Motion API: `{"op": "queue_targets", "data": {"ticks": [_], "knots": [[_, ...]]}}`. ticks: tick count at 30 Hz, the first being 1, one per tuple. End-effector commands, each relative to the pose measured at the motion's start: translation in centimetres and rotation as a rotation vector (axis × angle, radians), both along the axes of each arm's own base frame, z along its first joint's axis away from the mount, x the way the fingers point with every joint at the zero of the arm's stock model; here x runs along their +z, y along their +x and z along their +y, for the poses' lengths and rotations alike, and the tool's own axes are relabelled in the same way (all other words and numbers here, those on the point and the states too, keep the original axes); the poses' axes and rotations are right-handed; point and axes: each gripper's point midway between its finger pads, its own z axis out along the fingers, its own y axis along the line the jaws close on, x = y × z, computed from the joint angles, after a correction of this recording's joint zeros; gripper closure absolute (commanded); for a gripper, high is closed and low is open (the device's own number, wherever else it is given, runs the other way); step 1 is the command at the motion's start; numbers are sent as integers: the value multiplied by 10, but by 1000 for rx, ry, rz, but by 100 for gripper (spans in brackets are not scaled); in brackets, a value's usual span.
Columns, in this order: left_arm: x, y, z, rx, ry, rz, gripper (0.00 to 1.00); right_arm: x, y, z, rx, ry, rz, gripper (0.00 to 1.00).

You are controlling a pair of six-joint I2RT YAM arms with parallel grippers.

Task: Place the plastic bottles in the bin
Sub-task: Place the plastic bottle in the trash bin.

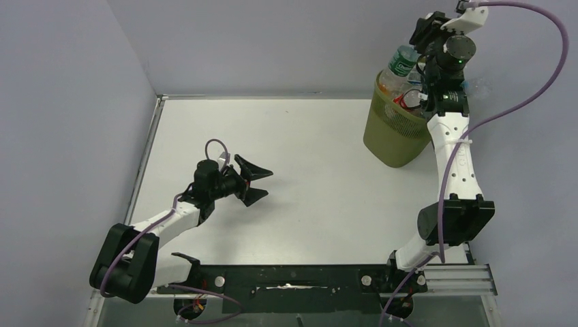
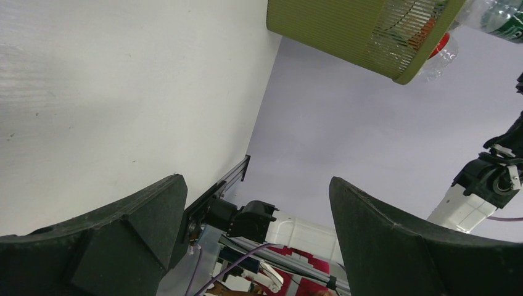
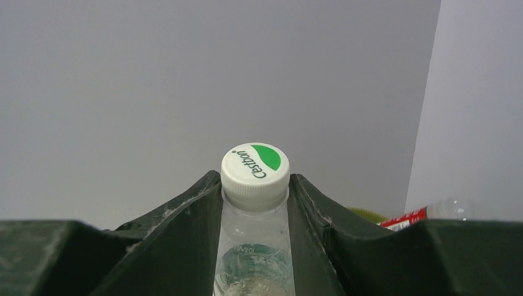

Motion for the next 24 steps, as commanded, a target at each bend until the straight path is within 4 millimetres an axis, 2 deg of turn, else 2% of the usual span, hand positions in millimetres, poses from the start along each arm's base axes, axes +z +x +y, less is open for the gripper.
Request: {"op": "queue_targets", "data": {"ticks": [1, 8, 16, 24], "knots": [[27, 10, -4, -23, -30, -114, 13, 0, 1, -6, -25, -7, -44, 79], [26, 10, -4, -18, -25, -114, 13, -42, 3, -4, -16, -6, 30, 80], [27, 10, -3, -10, -20, -116, 13, -74, -1, -2, -8, -7, 93, 81], [29, 9, -2, -8, -20, -119, 13, -100, 11, 3, 23, -9, 172, 81]]}}
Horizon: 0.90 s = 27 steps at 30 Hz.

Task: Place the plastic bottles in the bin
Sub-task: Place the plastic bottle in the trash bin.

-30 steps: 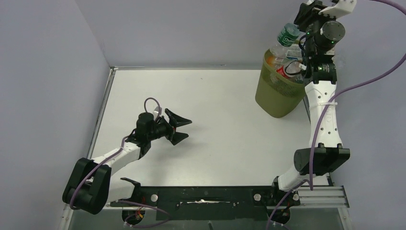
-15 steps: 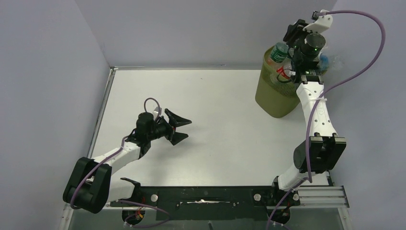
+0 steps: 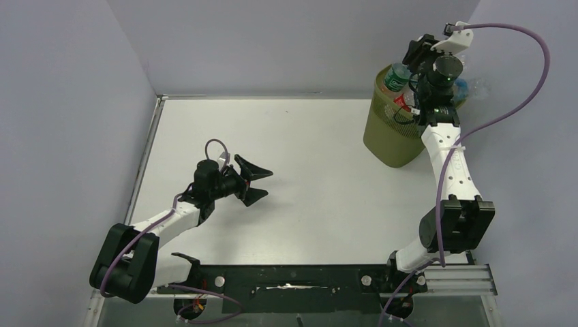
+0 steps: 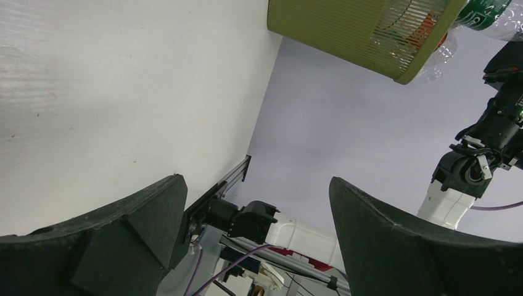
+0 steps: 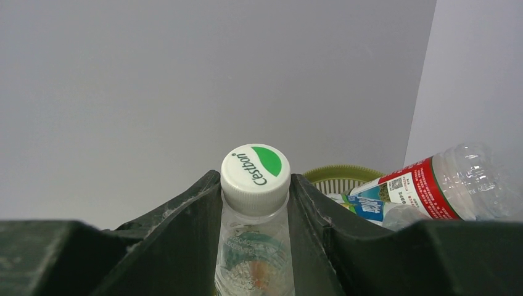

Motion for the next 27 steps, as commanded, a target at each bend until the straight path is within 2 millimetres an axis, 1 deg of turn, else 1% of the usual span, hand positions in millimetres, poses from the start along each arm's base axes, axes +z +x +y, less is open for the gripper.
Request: {"op": "queue_targets", "data": {"ticks": [1, 7, 10, 11, 14, 15, 17, 19, 21, 22, 23, 25, 27], "knots": [[30, 9, -3, -8, -23, -119, 13, -24, 7, 6, 28, -10, 84, 80], [32, 9, -3, -8, -24, -122, 13, -35, 18, 10, 55, -10, 141, 73], [33, 9, -3, -8, -24, -125, 13, -32, 19, 12, 67, -12, 146, 68], [33, 10, -3, -7, -23, -125, 13, -30, 18, 12, 68, -13, 144, 67], [34, 10, -3, -9, -25, -126, 13, -21, 16, 13, 76, -22, 136, 60], [34, 10, -3, -9, -25, -127, 13, -19, 16, 14, 78, -25, 137, 56], [35, 10, -3, -10, -25, -128, 14, -12, 13, 14, 81, -32, 130, 40], [35, 10, -3, -10, -25, -131, 13, -7, 11, 15, 83, -36, 126, 32], [36, 10, -3, -10, -25, -132, 13, -1, 8, 14, 82, -38, 117, 18], [36, 10, -3, -10, -26, -134, 13, 3, 7, 15, 84, -41, 113, 13], [37, 10, -3, -10, -26, -134, 13, 4, 5, 15, 82, -42, 116, 11], [37, 9, -3, -12, -26, -135, 13, 10, 3, 14, 80, -42, 112, 0], [36, 8, -3, -12, -26, -135, 13, 18, 0, 15, 82, -45, 102, 2]]}}
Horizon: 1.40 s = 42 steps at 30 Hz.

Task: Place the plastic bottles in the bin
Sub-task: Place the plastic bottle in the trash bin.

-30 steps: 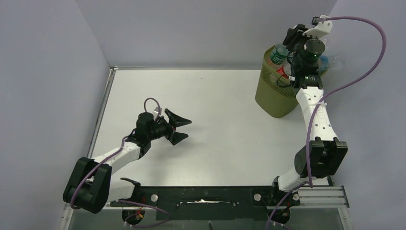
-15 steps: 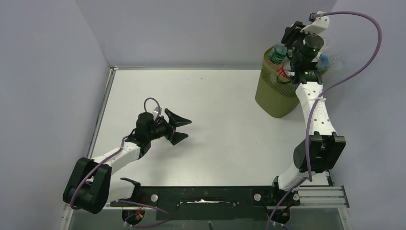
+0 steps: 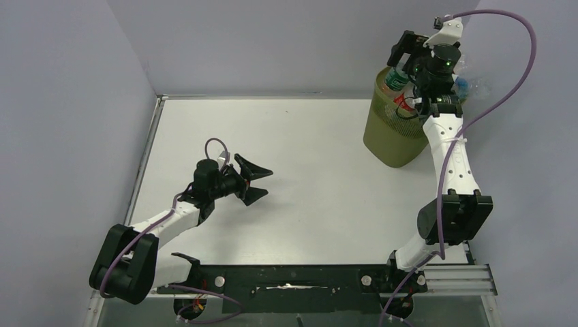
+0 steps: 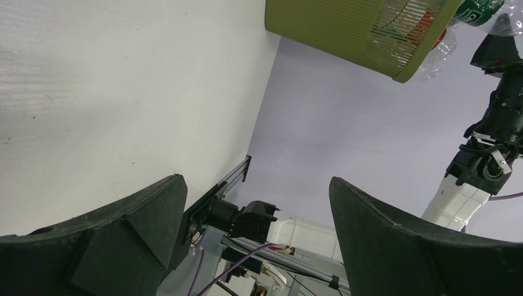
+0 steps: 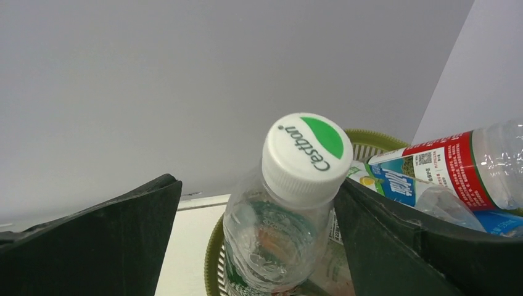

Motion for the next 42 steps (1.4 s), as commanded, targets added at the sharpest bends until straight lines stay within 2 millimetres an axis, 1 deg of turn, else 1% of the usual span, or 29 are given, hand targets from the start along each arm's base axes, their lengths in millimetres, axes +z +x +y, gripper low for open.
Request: {"op": "queue_targets", "data": {"ticks": [1, 7, 12, 16, 19, 24, 30, 35, 39, 41, 42], "knots": [[34, 8, -3, -9, -28, -123, 13, 50, -11, 3, 14, -16, -100, 2], [38, 7, -2, -7, -32, -132, 13, 75, -27, 3, 10, -18, -138, 2], [41, 6, -2, -6, -33, -141, 13, 96, -46, 0, -14, -18, -166, 2], [44, 5, -1, -6, -33, -150, 13, 109, -63, -5, -36, -21, -177, 2], [48, 4, 0, -6, -33, -162, 13, 115, -74, -8, -53, -23, -180, 2], [52, 3, 0, -7, -30, -173, 13, 115, -86, -13, -71, -21, -169, 2], [53, 0, 2, -4, -29, -180, 13, 105, -85, -17, -72, -13, -128, 2], [56, -3, 3, -5, -26, -191, 13, 110, -96, -15, -59, -8, -139, 2], [62, -1, 3, -9, -2, -223, 13, 110, -112, -10, -37, -10, -122, 2], [67, 1, 4, -12, 18, -243, 13, 106, -123, -6, -20, -9, -115, 2], [73, 4, 5, -13, 36, -273, 13, 105, -130, -3, -11, -9, -116, 2]]}}
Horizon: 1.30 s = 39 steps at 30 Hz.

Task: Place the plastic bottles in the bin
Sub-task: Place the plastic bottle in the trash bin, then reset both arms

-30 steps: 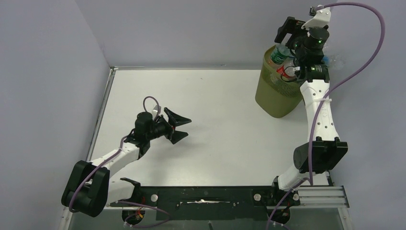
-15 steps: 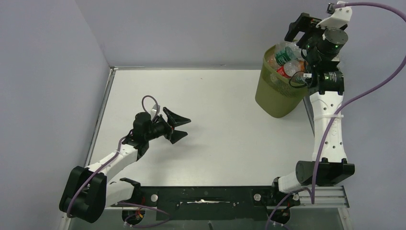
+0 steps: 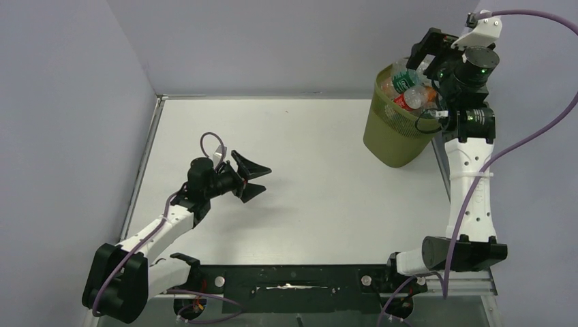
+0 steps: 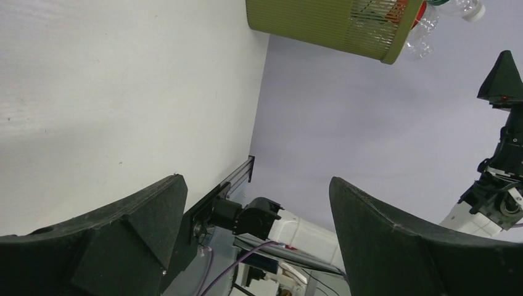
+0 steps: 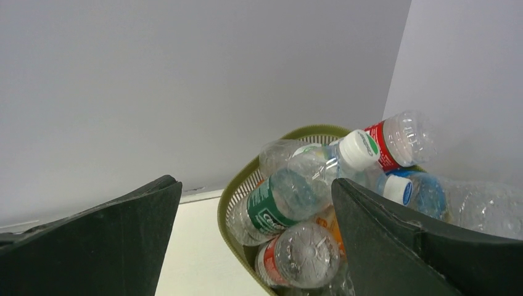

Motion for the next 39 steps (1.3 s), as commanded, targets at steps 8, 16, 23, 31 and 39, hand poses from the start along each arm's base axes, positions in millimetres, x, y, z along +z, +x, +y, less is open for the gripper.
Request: {"op": "queue_targets", "data": {"ticks": [8, 16, 23, 31, 39], "knots": [[68, 21, 6, -8, 118, -292, 13, -12, -87, 12, 39, 0, -1, 2], [91, 37, 18, 29, 275, -423, 13, -63, -119, 15, 41, 22, 89, 2], [90, 42, 46, 110, 473, -505, 13, -130, -148, 15, 12, 90, 181, 2], [40, 32, 78, 169, 640, -444, 13, -208, -179, 11, -42, 127, 262, 2], [-3, 13, 74, 114, 606, -397, 13, -251, -190, 16, -32, 164, 278, 2]]}}
